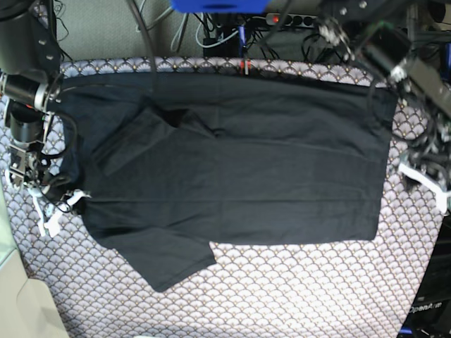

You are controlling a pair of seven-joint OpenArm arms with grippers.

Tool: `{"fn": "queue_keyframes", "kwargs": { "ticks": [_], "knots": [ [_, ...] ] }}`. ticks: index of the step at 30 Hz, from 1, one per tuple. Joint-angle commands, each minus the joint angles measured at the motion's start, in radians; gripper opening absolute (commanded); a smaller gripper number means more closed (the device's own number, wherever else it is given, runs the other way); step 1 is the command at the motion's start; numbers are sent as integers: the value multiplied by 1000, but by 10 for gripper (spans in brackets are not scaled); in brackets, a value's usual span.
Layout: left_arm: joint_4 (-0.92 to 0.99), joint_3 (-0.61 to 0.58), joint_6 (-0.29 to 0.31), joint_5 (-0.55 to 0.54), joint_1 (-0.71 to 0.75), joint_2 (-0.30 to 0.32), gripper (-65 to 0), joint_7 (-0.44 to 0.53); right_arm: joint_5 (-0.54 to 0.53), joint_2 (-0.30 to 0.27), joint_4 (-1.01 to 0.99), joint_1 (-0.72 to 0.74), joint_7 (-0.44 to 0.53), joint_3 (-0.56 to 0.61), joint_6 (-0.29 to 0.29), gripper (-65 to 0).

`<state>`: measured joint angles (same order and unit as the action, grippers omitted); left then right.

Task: Fold the T-shirt properly
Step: 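Lift the grasped edges and fold them toward the shirt's collar edge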

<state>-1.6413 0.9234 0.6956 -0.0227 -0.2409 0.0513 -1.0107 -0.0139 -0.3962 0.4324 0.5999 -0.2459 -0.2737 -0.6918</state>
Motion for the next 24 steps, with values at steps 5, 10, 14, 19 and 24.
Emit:
{"fn": "queue_keyframes", "kwargs": {
  "ticks": [5, 10, 14, 19, 24],
  "knots": [
    [149, -116, 3, 17, -76, 32, -329, 151, -11, -13, 23, 28, 15, -3, -6, -650],
    [373, -160, -41, 140, -168, 32, -329, 330, -11, -13, 23, 28, 15, -3, -6, -650],
    [553, -163, -109, 154, -236, 49, -329, 458, -8, -13, 23, 28, 15, -2, -6, -650],
    [797, -163, -179, 149, -312, 132, -329, 571, -8, -16, 23, 28, 15, 0, -6, -650],
    [999, -165, -182, 154, -371, 178, -329, 703, -8, -16, 23, 28, 15, 1, -6, -650]
  ]
}}
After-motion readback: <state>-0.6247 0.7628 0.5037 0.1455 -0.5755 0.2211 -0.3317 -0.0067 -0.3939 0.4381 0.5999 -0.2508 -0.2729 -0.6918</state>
